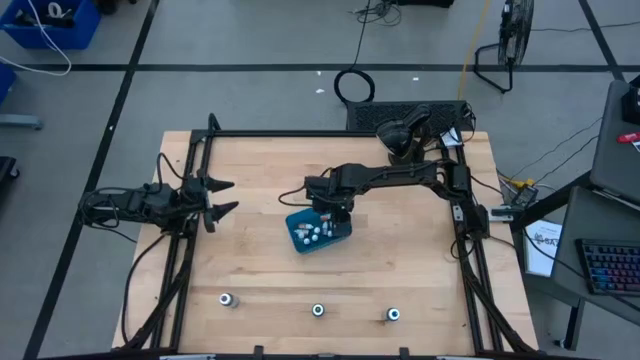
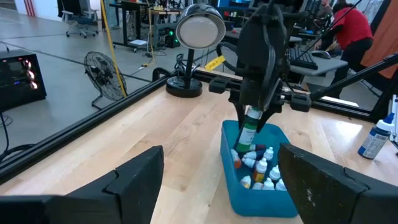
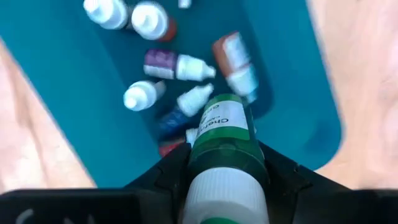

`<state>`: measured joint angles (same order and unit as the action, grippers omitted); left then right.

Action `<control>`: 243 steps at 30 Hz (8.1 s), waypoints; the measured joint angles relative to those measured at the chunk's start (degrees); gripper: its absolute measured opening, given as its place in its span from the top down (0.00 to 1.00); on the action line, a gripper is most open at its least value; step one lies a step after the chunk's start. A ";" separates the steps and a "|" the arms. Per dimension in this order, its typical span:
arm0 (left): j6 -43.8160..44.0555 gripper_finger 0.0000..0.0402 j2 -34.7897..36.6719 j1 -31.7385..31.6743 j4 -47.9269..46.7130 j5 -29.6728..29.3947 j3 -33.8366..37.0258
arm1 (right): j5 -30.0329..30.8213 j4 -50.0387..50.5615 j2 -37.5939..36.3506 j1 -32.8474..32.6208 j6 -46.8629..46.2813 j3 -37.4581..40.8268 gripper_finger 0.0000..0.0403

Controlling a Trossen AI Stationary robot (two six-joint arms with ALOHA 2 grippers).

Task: Pick & Place food coloring
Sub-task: Put the green food coloring bottle into the blue bin, then put the blue food coloring bottle into the blue bin

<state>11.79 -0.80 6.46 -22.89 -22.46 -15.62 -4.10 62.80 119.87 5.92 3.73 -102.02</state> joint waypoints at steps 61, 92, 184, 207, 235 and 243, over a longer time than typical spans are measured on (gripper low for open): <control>0.00 0.19 -0.02 0.00 0.00 0.02 0.00 | -15.62 -5.22 -29.66 -36.32 -82.74 24.15 0.55; 0.00 0.19 0.00 0.00 0.00 0.02 0.00 | -8.82 -26.88 -35.05 -38.89 -86.12 35.95 0.55; 0.00 0.19 -0.02 0.00 0.00 0.02 -0.01 | 18.51 4.39 -32.03 -34.20 -55.03 9.09 0.64; 0.00 0.19 0.00 0.01 0.00 0.00 0.00 | 3.84 5.10 -14.54 -46.89 -72.95 5.11 0.64; 0.00 0.19 0.00 0.00 0.00 0.00 -0.01 | 2.34 4.18 -10.33 -47.29 -77.91 5.16 0.58; 0.00 0.19 -0.01 0.00 0.00 0.00 0.00 | 1.36 1.63 -10.01 -47.02 -78.06 8.54 0.57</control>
<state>11.79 -0.81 6.46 -22.90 -22.46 -15.62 -2.74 64.43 109.86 -41.09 -74.32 -93.48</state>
